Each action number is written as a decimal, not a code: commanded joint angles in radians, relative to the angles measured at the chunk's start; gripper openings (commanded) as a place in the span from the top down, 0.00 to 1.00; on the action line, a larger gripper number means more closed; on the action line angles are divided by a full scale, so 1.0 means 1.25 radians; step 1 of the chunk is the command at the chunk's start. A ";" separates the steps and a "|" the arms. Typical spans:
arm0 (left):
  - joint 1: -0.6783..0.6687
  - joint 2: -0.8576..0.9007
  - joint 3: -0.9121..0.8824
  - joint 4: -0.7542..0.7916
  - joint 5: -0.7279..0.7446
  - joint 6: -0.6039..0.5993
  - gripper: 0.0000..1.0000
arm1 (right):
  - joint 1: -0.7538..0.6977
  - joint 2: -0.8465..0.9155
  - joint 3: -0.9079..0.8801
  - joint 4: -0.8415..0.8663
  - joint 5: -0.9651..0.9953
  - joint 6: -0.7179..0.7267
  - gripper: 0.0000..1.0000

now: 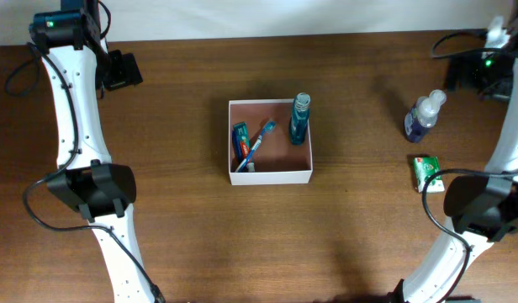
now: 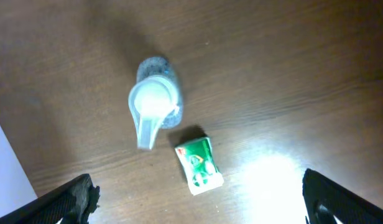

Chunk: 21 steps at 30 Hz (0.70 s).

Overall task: Pack container
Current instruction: 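Open the right gripper and move it right over the spray bottle, then lower the right gripper and close it on the spray bottle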

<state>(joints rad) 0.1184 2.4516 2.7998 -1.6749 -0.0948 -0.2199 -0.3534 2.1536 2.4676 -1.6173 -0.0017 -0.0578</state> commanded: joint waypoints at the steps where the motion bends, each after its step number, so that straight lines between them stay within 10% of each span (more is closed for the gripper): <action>1: 0.002 -0.030 0.013 0.002 -0.006 0.010 0.01 | 0.007 0.002 -0.077 0.045 -0.062 -0.013 0.01; 21: 0.002 -0.030 0.013 0.002 -0.006 0.010 0.01 | 0.083 0.007 -0.263 0.240 0.063 0.221 0.00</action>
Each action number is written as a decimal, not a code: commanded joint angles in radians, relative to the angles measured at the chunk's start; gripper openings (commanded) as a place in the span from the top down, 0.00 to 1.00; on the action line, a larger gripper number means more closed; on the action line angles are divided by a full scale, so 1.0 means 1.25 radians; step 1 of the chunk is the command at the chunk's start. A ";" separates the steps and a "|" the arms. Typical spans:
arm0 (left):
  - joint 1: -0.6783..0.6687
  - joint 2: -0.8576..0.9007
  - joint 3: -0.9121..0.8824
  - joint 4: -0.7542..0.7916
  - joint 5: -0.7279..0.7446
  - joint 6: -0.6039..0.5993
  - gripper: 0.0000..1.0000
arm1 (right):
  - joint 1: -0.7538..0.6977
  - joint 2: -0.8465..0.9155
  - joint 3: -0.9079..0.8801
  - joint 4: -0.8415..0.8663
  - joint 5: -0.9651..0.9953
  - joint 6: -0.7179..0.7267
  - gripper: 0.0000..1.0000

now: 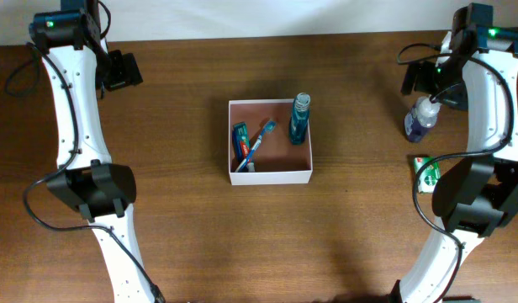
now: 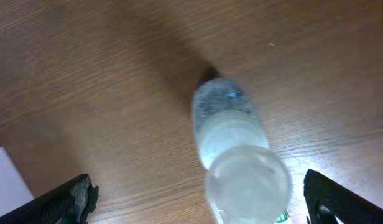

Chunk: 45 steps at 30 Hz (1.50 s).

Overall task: Pack container
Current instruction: 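Lower the right gripper and close it on the spray bottle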

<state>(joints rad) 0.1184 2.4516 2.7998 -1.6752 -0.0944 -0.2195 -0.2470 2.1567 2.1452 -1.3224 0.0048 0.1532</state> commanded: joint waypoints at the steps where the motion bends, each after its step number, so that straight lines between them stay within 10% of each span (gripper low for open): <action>1: 0.002 -0.030 0.013 0.002 -0.006 0.010 0.01 | -0.003 0.005 -0.005 0.007 0.061 0.052 0.00; 27: 0.002 -0.030 0.013 0.002 -0.006 0.010 0.01 | -0.064 0.038 -0.011 0.018 -0.049 -0.013 0.01; 45: 0.002 -0.030 0.013 0.002 -0.006 0.010 0.00 | -0.064 0.048 -0.010 0.007 -0.049 -0.014 0.37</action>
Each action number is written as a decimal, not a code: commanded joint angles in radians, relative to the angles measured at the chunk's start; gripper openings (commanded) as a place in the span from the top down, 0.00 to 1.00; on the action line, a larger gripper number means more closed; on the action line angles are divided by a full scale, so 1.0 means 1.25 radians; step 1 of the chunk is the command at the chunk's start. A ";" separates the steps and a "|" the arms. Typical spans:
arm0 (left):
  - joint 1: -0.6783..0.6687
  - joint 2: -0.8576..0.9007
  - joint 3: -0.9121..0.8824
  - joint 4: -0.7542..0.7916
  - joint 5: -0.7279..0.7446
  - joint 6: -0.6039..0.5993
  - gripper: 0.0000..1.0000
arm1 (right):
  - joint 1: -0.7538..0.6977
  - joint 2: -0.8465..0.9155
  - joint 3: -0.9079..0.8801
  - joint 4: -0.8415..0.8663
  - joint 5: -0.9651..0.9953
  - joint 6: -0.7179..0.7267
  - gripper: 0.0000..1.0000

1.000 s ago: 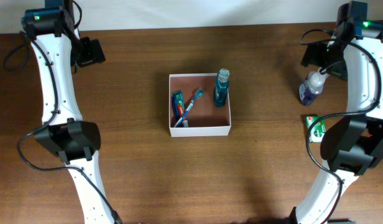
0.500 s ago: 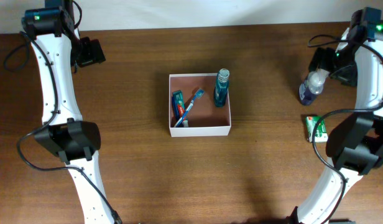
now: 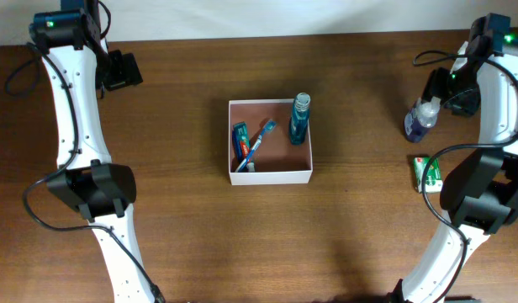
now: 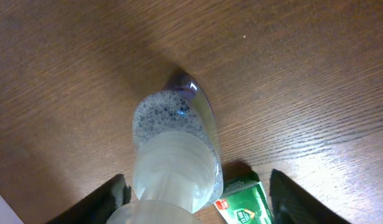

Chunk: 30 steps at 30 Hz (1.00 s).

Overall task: Pack container
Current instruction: 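Lower the right gripper and close it on the spray bottle, then lift the spray bottle and carry it left over the box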

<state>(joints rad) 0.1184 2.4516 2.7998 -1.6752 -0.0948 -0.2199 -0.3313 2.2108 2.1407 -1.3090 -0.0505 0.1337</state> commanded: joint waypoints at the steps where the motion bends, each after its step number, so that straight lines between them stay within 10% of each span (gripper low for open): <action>1: 0.002 -0.030 0.013 0.002 -0.006 0.010 0.00 | 0.004 0.005 -0.006 -0.006 -0.004 0.001 0.39; 30: 0.002 -0.030 0.013 0.002 -0.006 0.010 0.01 | 0.004 0.005 0.047 -0.015 0.002 -0.167 0.54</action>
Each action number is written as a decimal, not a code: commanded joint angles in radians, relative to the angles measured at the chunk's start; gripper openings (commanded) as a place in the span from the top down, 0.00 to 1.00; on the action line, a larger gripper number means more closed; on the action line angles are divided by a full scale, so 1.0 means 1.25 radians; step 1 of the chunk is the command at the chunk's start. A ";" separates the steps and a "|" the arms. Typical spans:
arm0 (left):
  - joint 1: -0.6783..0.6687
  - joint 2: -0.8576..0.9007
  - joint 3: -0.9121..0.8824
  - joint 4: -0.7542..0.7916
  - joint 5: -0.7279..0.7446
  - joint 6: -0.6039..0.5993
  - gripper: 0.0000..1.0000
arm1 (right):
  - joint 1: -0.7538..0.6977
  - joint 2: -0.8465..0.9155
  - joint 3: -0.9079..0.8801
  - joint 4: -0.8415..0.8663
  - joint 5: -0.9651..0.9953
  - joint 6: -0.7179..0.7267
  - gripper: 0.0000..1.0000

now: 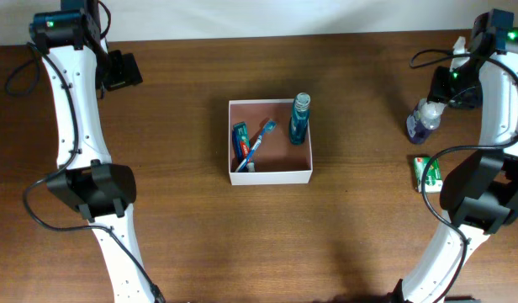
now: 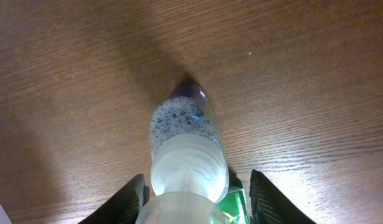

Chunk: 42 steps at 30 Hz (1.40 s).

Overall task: Pack container
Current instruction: 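Lift the spray bottle and carry it left over the box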

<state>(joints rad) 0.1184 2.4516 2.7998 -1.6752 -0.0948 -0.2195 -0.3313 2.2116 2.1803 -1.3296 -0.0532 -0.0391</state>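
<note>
A clear pump bottle (image 1: 420, 120) with purple liquid stands on the table at the right. My right gripper (image 1: 440, 97) is down over it. In the right wrist view the bottle (image 2: 185, 134) rises between the two black fingers (image 2: 130, 200), and my right gripper (image 2: 198, 190) is open around its white neck, with a small gap left on the right side. A green packet (image 1: 427, 172) lies just in front of the bottle. The white box (image 1: 272, 175) sits mid-table and holds a teal bottle (image 1: 298, 119), a toothbrush and toothpaste. My left gripper (image 1: 122, 71) is far off at the back left.
The green packet (image 2: 236, 198) peeks out right behind the bottle's neck, close to the right finger. Both white arms run down the table's left and right sides. The table's back edge lies just beyond the right gripper.
The right gripper's fingers stand closer together around the pump bottle's neck, and the bottle sits more centred between them. The bottle, the packet, the box and the left arm have not moved.
The right gripper was wide open high above the pump bottle and green packet. Then it stood nearer, over the bottle's top. Then its fingers flanked the bottle's neck, and now they have narrowed around it. The box's contents stayed the same.
</note>
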 commanded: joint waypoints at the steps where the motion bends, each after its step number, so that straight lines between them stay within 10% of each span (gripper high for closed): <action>1: 0.002 -0.030 0.013 0.002 -0.006 0.010 0.01 | 0.004 0.004 0.016 0.002 0.003 -0.028 0.55; 42: 0.002 -0.030 0.013 0.002 -0.006 0.010 0.01 | 0.142 0.004 0.316 -0.203 -0.060 -0.025 0.82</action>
<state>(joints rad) 0.1184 2.4516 2.7998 -1.6749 -0.0948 -0.2199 -0.2188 2.2292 2.4985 -1.5509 -0.1112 -0.0742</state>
